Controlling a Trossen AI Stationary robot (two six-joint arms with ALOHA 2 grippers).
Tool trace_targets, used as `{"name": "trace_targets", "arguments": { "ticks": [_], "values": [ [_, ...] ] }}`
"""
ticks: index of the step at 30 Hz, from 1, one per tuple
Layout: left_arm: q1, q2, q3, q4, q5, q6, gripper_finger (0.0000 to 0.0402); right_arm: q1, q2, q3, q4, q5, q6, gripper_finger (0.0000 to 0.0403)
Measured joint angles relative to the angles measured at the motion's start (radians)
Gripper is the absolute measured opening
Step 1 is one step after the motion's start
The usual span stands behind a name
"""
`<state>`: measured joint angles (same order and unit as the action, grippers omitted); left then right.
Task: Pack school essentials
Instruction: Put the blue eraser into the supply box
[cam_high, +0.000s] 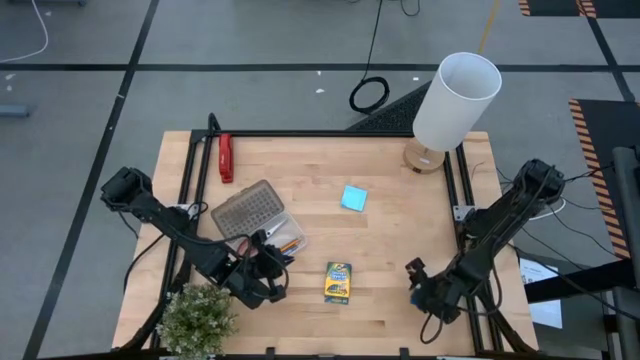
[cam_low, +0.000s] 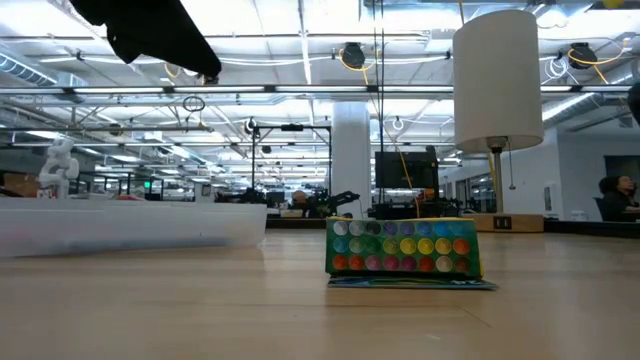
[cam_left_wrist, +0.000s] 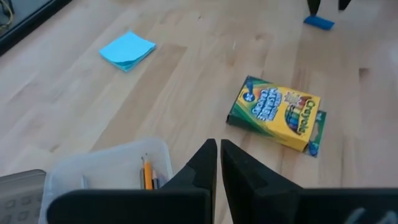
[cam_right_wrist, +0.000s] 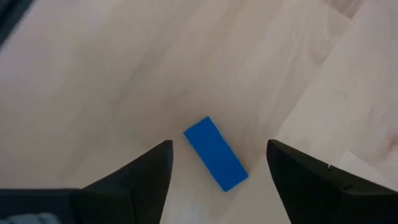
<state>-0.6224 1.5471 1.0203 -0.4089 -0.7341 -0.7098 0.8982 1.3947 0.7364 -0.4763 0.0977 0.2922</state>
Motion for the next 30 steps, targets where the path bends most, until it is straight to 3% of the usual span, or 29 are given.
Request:
{"name": "trace_targets", "arguments": {
  "ticks": [11,22,30],
  "values": [
    [0.000,0.000,0.000,0.053,-0.013,-0.006,0.0026,0.000,0.135,0.003,0.033,-0.048,-0.143,0.0201],
    [0.002,0.019,0.000,0.074,-0.037,-0.029,0.0026,-0.001,0.098,-0.003,0.043,-0.044,-0.121,0.0098],
    [0.012,0.088,0.000,0.127,0.004,-0.026,0.0026,-0.004,0.097,-0.002,0.125,-0.043,-0.121,0.0065]
  ]
}}
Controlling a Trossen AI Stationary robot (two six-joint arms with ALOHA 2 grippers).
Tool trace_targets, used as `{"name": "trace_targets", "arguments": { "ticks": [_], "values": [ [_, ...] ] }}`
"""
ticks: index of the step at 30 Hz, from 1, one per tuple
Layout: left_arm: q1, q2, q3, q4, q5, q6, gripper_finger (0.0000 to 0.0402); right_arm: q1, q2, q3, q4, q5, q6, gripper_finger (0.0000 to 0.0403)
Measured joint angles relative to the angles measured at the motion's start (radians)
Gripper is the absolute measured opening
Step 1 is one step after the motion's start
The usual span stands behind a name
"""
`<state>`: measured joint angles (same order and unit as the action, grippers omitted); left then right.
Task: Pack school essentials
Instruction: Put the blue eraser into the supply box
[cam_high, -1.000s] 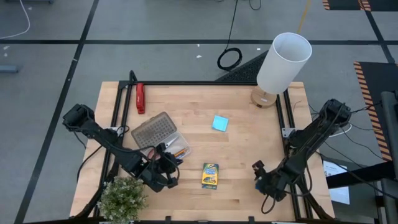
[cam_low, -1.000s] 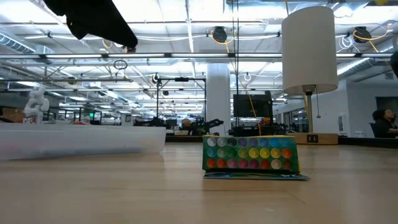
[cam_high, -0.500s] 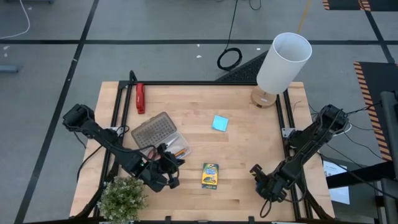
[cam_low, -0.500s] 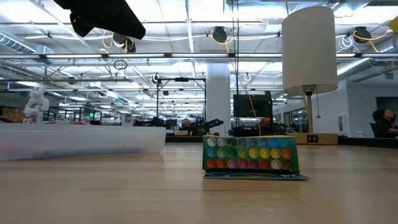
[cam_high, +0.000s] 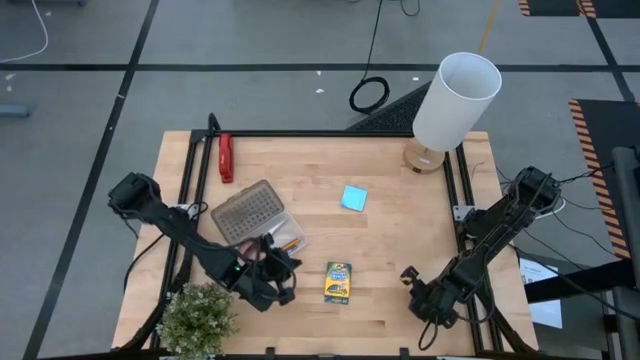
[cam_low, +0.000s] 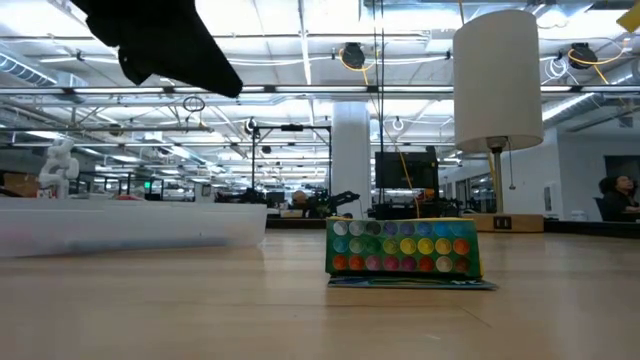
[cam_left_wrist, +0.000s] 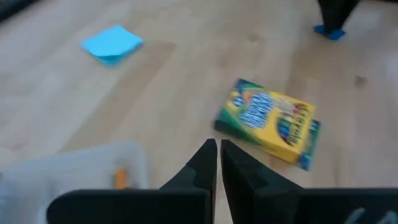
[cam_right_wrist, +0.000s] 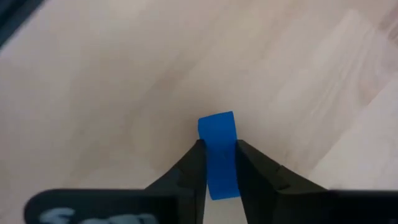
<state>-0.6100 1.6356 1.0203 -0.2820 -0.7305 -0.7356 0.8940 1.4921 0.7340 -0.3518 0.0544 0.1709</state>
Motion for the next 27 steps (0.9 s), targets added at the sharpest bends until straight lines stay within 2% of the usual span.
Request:
{"name": "trace_targets", "arguments": {
  "ticks": [12,18,24,27],
  "values": [
    [-0.015,0.099,0.000,0.331,0.067,0.230,0.0026,-0.084,-0.001,0.000,0.131,0.000,0.052,0.0064],
    [-0.010,0.110,0.000,0.502,0.100,0.429,0.0026,-0.131,-0.001,0.000,0.207,0.000,0.053,0.0063],
    [-0.002,0.116,0.000,0.587,0.105,0.572,0.0028,-0.171,-0.001,0.001,0.236,-0.003,0.057,0.0063],
    [0.002,0.131,0.000,0.598,0.119,0.607,0.0041,-0.185,-0.001,0.001,0.237,-0.003,0.057,0.0063]
  ]
}}
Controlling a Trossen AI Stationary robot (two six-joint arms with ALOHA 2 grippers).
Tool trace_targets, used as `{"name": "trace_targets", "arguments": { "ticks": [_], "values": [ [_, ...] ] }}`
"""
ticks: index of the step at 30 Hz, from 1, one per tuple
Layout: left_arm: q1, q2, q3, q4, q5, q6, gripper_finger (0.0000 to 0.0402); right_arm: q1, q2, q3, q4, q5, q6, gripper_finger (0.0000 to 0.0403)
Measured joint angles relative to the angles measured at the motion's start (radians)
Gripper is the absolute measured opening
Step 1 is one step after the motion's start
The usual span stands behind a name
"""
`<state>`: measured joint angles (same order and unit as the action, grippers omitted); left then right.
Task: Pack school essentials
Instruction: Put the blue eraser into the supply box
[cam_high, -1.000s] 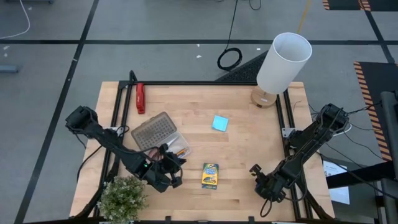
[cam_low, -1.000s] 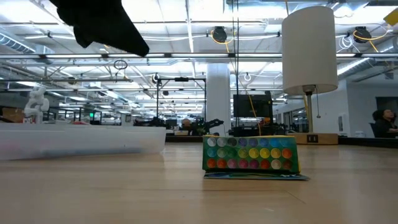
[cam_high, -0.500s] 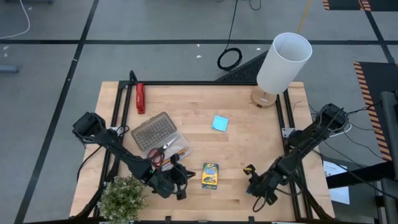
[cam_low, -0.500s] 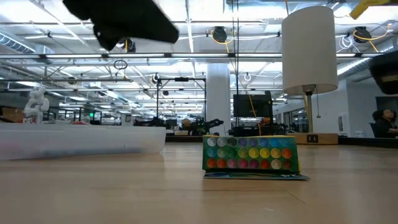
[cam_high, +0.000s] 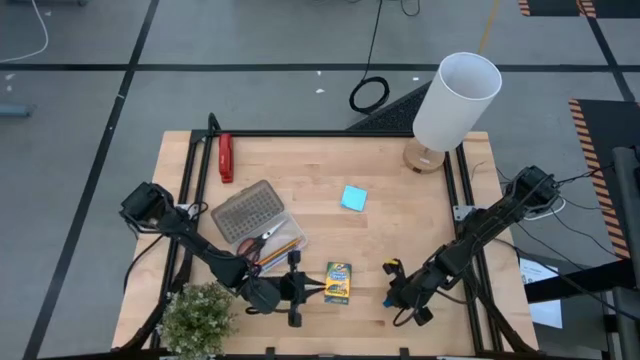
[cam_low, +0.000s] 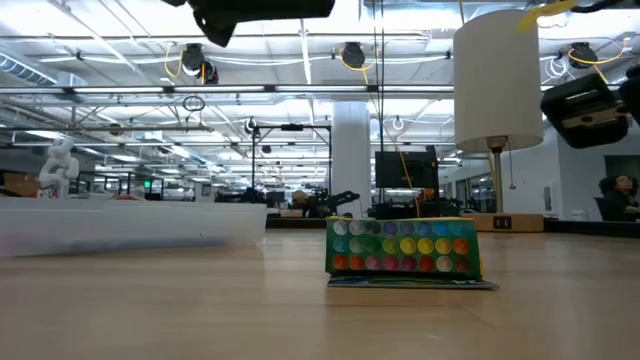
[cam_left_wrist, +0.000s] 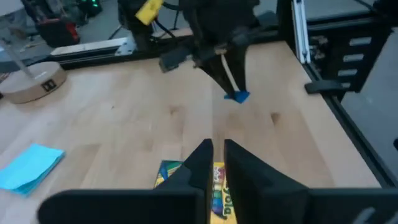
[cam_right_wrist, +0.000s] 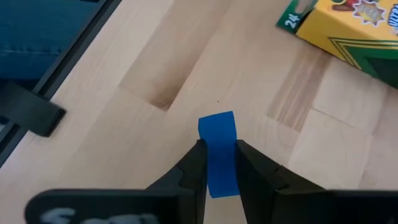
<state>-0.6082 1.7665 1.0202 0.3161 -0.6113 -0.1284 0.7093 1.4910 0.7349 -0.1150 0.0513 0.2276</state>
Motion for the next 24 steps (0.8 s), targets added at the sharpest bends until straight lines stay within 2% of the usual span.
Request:
{"name": "trace_targets", "arguments": {
  "ticks": [8,13,19,24],
  "values": [
    [0.027,0.093,0.027,0.112,0.045,0.088,0.0131,-0.030,0.000,0.000,0.027,-0.001,-0.002,0.0064],
    [0.037,0.231,0.186,0.069,0.070,0.226,0.0175,-0.049,-0.001,0.001,0.052,-0.001,-0.003,0.0064],
    [0.045,0.379,0.426,-0.113,0.062,0.388,0.0190,-0.063,-0.001,0.001,0.103,-0.001,-0.003,0.0064],
    [0.058,0.432,0.503,-0.156,0.063,0.449,0.0178,-0.069,-0.001,0.001,0.144,-0.001,-0.003,0.0064]
  ]
}}
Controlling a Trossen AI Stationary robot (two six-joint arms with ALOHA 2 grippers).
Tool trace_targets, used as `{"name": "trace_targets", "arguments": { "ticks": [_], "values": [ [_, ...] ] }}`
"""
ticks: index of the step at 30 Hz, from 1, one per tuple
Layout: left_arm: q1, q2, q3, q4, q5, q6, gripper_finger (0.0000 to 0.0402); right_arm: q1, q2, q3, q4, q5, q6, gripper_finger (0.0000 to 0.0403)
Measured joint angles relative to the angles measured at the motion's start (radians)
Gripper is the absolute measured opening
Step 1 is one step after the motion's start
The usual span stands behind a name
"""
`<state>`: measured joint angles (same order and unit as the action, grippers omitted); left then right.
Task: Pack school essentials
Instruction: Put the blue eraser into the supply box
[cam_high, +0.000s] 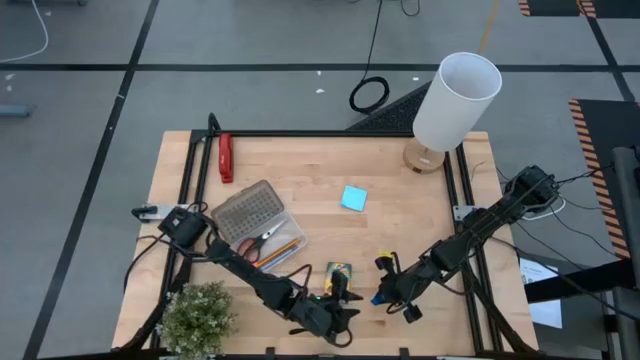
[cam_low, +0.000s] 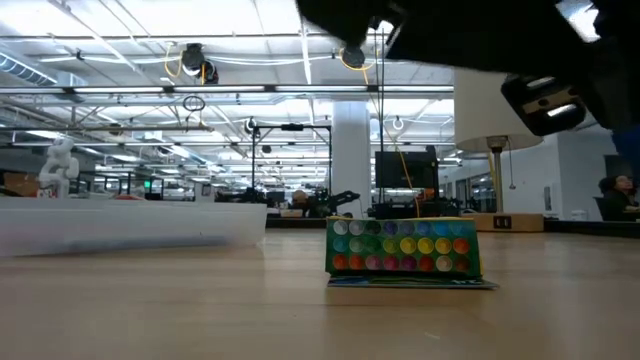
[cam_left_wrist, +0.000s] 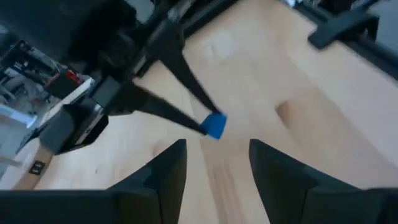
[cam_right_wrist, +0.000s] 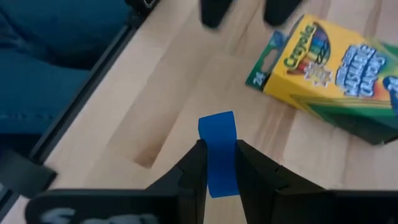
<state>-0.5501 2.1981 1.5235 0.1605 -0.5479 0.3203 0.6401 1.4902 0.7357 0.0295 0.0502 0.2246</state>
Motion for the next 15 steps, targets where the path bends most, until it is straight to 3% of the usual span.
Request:
{"name": "trace_targets", "arguments": {
  "ticks": [15],
  "values": [
    [0.005,0.017,0.020,0.039,0.055,0.166,0.0161,0.000,0.000,0.000,0.083,0.000,0.003,0.0064]
  ]
}}
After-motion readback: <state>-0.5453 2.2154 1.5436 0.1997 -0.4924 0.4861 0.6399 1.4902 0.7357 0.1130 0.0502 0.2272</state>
